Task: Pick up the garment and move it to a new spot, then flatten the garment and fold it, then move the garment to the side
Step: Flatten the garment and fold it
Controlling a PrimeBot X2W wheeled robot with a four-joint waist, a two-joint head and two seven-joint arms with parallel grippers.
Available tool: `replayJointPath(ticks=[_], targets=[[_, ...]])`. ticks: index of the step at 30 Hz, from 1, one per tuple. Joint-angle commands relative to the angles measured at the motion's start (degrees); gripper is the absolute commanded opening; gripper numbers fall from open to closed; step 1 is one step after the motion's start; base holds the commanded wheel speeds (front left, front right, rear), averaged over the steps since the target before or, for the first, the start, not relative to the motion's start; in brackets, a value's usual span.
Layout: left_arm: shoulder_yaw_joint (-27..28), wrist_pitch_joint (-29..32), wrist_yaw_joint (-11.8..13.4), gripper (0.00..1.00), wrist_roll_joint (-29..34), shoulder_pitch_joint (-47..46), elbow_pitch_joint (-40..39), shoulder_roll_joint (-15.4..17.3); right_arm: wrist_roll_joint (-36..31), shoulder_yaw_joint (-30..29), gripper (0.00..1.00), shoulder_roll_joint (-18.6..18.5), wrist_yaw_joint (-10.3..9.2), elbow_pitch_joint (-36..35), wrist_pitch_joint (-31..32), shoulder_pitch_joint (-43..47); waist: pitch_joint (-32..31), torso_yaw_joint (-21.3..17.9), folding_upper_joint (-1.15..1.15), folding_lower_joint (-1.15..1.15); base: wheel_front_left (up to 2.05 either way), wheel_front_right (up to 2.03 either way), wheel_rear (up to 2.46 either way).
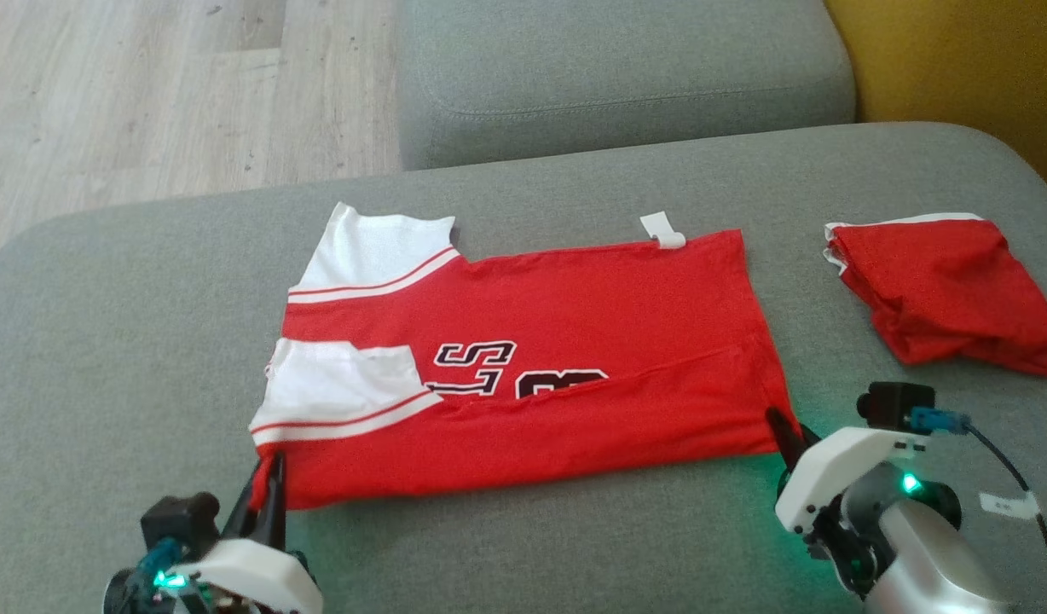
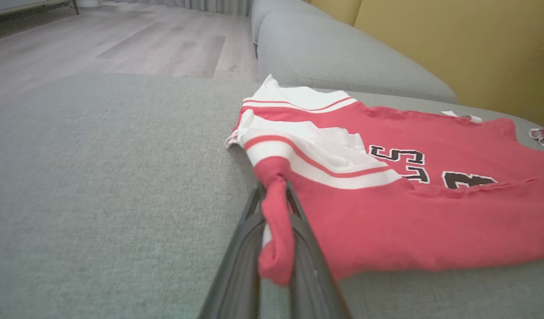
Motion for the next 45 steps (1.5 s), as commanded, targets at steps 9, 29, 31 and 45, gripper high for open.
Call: replayJointPath(ticks=[9, 29, 31, 45], targets=[[2.03, 1.37, 2.32, 1.0, -0.63, -1.06, -4.7, 1.56, -6.1, -6.07, 1.0, 0.27, 0.19, -11.26, -6.35, 1.12, 0.77, -1.46, 0.0, 0.01, 0.0, 0.0, 0.0], [-3.11, 11.82, -1.07, 1.0, -0.7, -35.41, -1.27, 11.36, -18.63, -14.36, 1.0, 3.34, 0.19, -28.58, -6.19, -12.2, 19.94, -6.63, 0.0, 0.01, 0.0, 0.0, 0.0], [-4.74, 14.81, -1.27, 1.0, -0.96, -39.92, 1.76, 13.29, -18.58, -13.92, 1.0, 3.13, 0.19, -28.82, -6.08, -14.28, 22.13, -7.44, 0.0, 0.01, 0.0, 0.0, 0.0], [-13.17, 24.28, -1.42, 1.0, -4.89, -56.39, 19.83, 21.56, -16.66, -10.21, 1.0, 4.13, 0.19, -27.4, -8.87, -20.82, 29.48, -12.73, 0.0, 0.01, 0.0, 0.0, 0.0]])
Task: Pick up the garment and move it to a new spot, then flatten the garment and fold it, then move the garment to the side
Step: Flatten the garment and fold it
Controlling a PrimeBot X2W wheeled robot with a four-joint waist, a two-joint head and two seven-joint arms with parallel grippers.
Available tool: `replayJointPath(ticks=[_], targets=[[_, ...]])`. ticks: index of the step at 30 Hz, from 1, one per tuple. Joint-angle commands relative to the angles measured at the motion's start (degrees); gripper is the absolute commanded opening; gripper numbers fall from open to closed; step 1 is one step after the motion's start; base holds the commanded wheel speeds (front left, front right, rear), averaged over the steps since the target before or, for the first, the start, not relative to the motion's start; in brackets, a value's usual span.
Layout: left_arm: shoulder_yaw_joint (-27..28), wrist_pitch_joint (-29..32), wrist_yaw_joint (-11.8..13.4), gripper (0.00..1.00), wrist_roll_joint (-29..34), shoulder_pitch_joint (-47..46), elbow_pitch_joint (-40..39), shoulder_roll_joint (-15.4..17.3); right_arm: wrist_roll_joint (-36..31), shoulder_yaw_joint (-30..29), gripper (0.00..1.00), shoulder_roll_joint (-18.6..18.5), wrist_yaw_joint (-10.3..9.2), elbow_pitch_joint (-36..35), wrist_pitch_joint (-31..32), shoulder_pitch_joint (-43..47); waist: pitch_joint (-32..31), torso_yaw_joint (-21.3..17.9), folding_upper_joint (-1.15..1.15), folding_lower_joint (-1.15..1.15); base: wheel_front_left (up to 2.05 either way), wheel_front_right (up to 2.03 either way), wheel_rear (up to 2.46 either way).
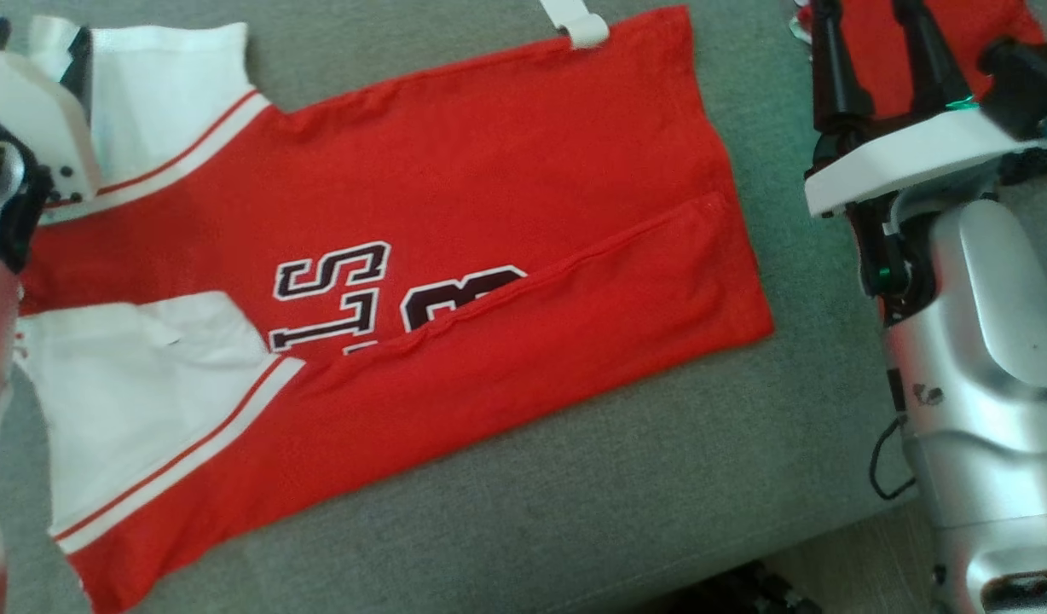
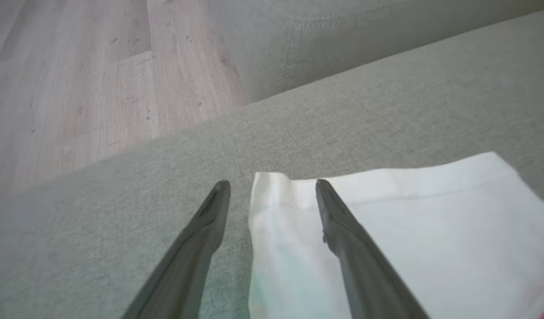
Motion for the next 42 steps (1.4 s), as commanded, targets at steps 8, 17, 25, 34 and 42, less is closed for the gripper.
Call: replayJointPath(ticks=[8, 17, 25, 34, 42], targets=[[-0.13, 0.64, 0.09, 1.0, -0.38, -5.0, 5.55, 3.34, 0.61, 1.43, 1.0, 1.28, 0.19, -0.84, -1.31, -1.25, 1.06, -1.33, 0.0, 0.0, 0.0, 0.0, 0.0], [-1.5, 0.45, 0.09, 0.0, -6.07, -4.79, 7.12, 0.6, 0.1, 0.14, 1.0, -0.42, 0.19, -0.2, -0.62, -1.68, -0.6, 0.0, 0.0, 0.0, 0.0, 0.0, 0.0], [-4.37, -11.09, 0.09, 0.0, -9.89, -3.06, 1.73, -1.39, 2.7, -1.68, 1.0, -3.91, 0.19, 0.13, 2.38, -2.08, -5.24, 4.7, 0.0, 0.0, 0.0, 0.0, 0.0], [-11.22, -16.74, 0.09, 0.0, -13.24, 2.65, -9.76, -1.96, 8.0, 2.37, 1.0, -10.1, 0.19, 4.34, 9.08, -1.35, -9.39, 12.83, 0.0, 0.0, 0.0, 0.0, 0.0], [-15.79, -15.54, 0.14, 0.0, -13.98, 7.81, -21.32, -1.05, 11.38, 7.05, 1.0, -15.01, 0.19, 14.23, 13.71, -2.55, -9.26, 18.02, 0.0, 0.0, 0.0, 0.0, 0.0]])
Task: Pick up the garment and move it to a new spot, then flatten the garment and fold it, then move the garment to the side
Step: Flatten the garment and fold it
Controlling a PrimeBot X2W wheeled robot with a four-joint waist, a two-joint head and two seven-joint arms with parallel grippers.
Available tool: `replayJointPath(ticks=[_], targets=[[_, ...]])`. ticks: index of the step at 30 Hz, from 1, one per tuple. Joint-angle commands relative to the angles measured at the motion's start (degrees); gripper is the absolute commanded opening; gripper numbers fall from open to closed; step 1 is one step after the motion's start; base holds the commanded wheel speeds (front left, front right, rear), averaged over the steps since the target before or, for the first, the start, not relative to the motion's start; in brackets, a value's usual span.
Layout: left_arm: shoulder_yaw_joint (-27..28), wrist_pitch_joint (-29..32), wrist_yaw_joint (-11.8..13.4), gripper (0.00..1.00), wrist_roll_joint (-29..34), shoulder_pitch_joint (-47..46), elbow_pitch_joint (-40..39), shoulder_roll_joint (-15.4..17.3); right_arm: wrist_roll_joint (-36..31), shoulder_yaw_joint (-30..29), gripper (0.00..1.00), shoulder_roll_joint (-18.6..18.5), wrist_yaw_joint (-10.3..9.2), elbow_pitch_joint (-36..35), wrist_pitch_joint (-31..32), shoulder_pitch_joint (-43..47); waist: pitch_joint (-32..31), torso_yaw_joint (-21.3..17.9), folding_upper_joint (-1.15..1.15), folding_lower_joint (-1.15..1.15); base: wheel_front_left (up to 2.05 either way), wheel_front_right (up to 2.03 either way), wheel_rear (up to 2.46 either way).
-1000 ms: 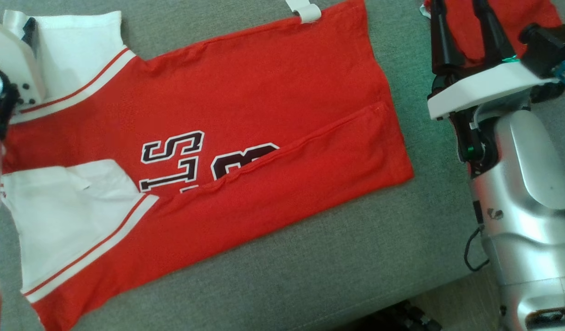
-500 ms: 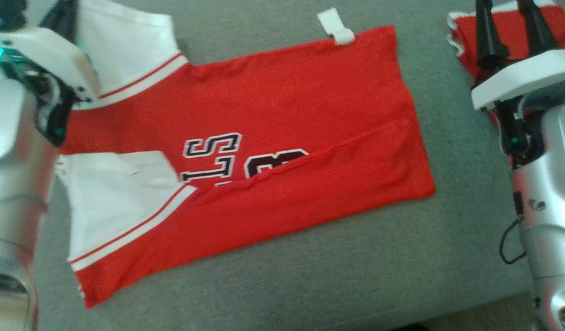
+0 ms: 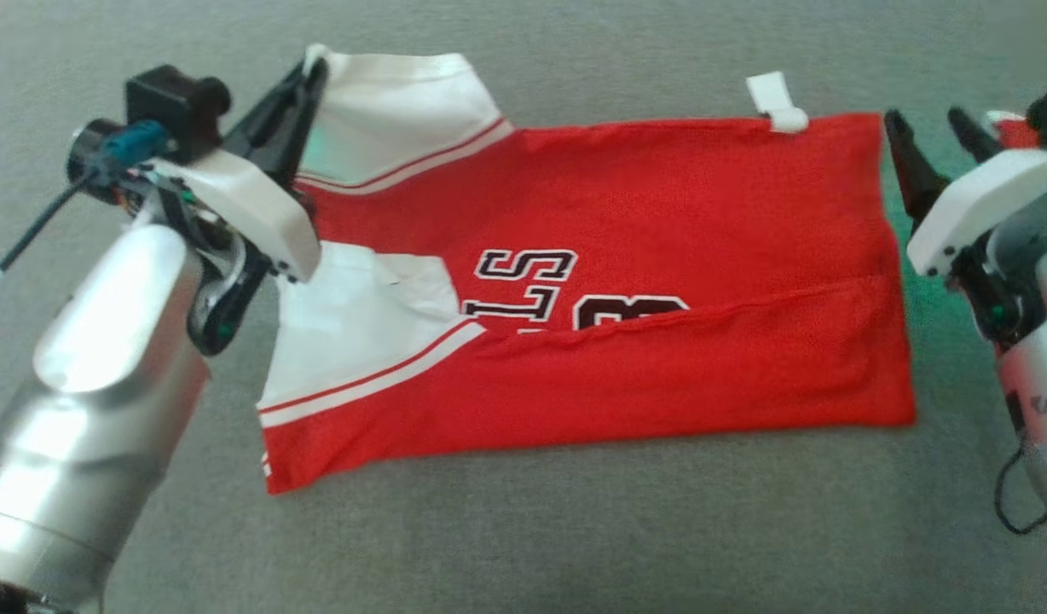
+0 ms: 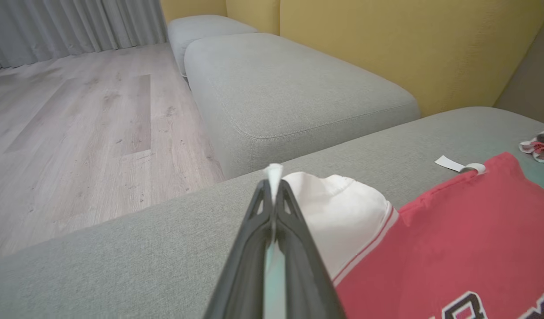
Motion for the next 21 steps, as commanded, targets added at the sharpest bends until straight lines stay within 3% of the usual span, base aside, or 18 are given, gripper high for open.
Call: replayJointPath(ticks=[1, 10, 21], targets=[[1.33, 0.36, 0.21, 0.0, -0.42, -1.33, -3.39, 2.79, 1.19, 1.75, 1.0, -1.44, 0.19, 0.1, 0.66, -2.03, 0.19, 1.87, 0.0, 0.01, 0.0, 0.0, 0.0], [0.45, 3.27, 1.55, 0.0, -1.11, 0.5, -11.56, 3.31, 3.65, 6.3, 1.0, -3.82, 0.19, 8.7, 0.84, -5.94, 2.41, 3.83, 0.0, 0.01, 0.0, 0.0, 0.0], [0.02, 4.46, 2.45, 0.0, -0.84, -1.5, -13.6, 2.97, 5.9, 12.67, 1.0, -5.47, 0.19, 13.91, 1.36, -11.36, 6.17, 4.99, 0.0, 0.01, 0.0, 0.0, 0.0]])
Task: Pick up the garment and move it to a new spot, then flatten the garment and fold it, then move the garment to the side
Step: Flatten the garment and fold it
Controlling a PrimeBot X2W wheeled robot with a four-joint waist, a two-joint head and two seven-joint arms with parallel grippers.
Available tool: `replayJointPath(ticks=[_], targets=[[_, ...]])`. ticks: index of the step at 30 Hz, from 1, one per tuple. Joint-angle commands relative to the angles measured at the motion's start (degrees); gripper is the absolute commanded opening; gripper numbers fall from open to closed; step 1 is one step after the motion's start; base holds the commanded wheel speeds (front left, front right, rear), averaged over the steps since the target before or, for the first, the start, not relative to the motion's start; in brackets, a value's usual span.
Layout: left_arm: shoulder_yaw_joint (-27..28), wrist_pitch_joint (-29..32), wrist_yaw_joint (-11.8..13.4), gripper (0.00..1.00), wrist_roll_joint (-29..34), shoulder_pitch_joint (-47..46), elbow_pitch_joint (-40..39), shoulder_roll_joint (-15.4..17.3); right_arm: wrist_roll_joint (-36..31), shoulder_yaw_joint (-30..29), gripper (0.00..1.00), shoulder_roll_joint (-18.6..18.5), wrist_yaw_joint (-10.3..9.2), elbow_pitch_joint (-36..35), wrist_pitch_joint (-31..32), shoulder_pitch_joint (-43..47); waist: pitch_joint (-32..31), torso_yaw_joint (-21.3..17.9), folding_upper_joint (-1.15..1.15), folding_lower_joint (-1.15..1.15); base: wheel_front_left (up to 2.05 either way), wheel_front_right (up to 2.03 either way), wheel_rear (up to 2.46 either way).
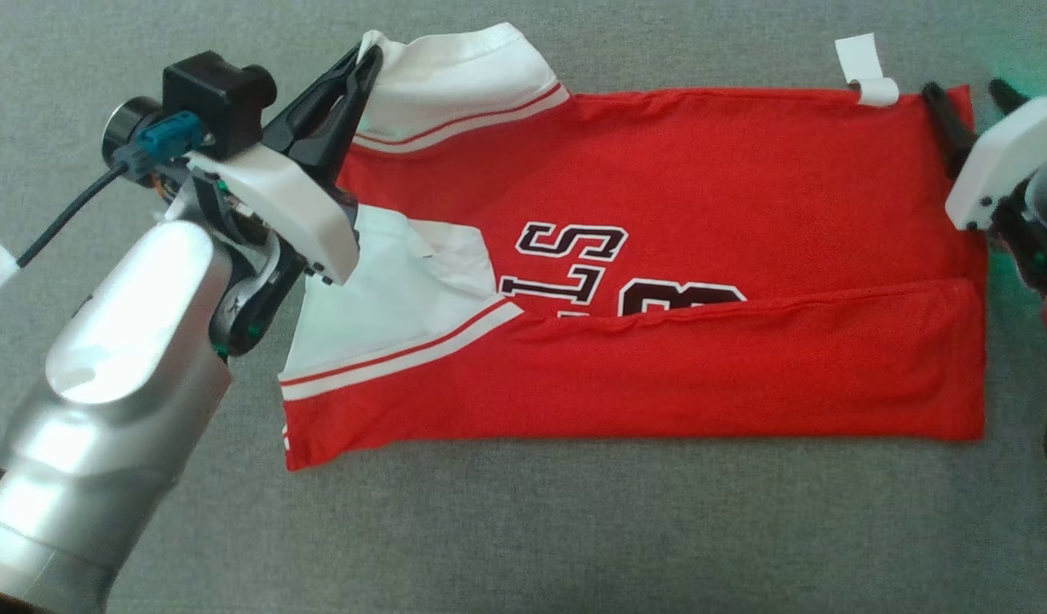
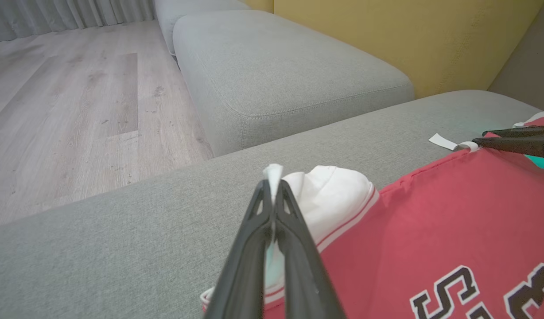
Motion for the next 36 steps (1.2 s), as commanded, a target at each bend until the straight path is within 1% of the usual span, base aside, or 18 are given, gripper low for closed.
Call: replayJointPath(ticks=[1, 2, 3, 8, 12, 17, 21, 25, 28, 32, 36], targets=[[1.72, -0.03, 0.34, 0.0, 0.16, -3.22, -1.36, 2.03, 0.34, 1.39, 1.0, -0.75, 0.19, -0.64, 0.42, -0.22, 0.25, 0.08, 0.0, -0.01, 0.0, 0.0, 0.0], [1.74, -0.13, 0.37, 0.0, 0.17, -3.42, -1.08, 1.97, 0.49, 2.17, 0.38, -0.83, 0.19, -0.42, 0.56, -0.55, 0.36, 0.05, 0.0, -0.01, 0.0, 0.0, 0.0], [1.88, -0.31, 0.49, 0.0, 0.13, -3.62, -0.73, 1.93, 0.62, 2.81, 0.0, -0.94, 0.19, -0.27, 0.33, -0.96, 0.46, -0.02, 0.0, -0.01, 0.0, 0.0, 0.0], [3.39, -1.99, 1.43, 0.0, -0.09, -4.62, 2.16, 2.46, 3.13, 3.21, 0.0, -0.31, 0.19, -0.02, -3.34, -3.59, 0.14, -1.23, 0.0, -0.01, 0.0, 0.0, 0.0], [5.34, -3.59, 1.95, 0.0, -0.67, -6.46, 4.85, 3.18, 5.36, 4.11, 0.0, 0.16, 0.19, -1.23, -5.72, -5.73, -0.18, -2.75, 0.0, -0.01, 0.0, 0.0, 0.0], [7.67, -6.19, 2.46, 0.0, -0.64, -10.92, 9.47, 3.82, 7.73, 4.72, 0.0, 0.43, 0.19, -2.34, -8.41, -9.46, 0.41, -4.68, 0.0, -0.01, 0.0, 0.0, 0.0], [8.54, -8.81, 2.46, 0.0, -0.04, -15.48, 13.62, 3.02, 8.73, 4.98, 0.0, 0.96, 0.19, -1.88, -10.72, -12.65, 0.99, -5.52, 0.0, -0.01, 0.0, 0.0, 0.0], [8.53, -11.89, 2.03, 0.0, 0.8, -19.14, 18.0, 1.76, 9.82, 5.26, 0.0, 1.74, 0.19, -0.96, -12.8, -15.1, 1.09, -5.81, 0.0, -0.01, 0.0, 0.0, 0.0], [7.82, -13.56, 1.28, 0.0, 1.02, -20.02, 20.99, 0.42, 11.0, 6.01, 0.0, 2.22, 0.19, -0.42, -13.32, -15.41, 0.54, -5.67, 0.0, -0.01, 0.0, 0.0, 0.0], [5.91, -14.43, -0.27, 0.0, 0.98, -18.61, 23.46, -0.38, 12.78, 7.64, 0.0, 1.85, 0.19, -0.07, -13.23, -13.79, -0.84, -5.11, 0.0, -0.01, 0.0, 0.0, 0.0], [3.97, -13.46, -1.41, 0.0, -0.68, -15.45, 23.47, -0.9, 15.29, 9.4, 0.0, 0.58, 0.19, -0.19, -11.97, -10.67, -2.68, -4.18, 0.0, -0.01, 0.0, 0.0, 0.0]])
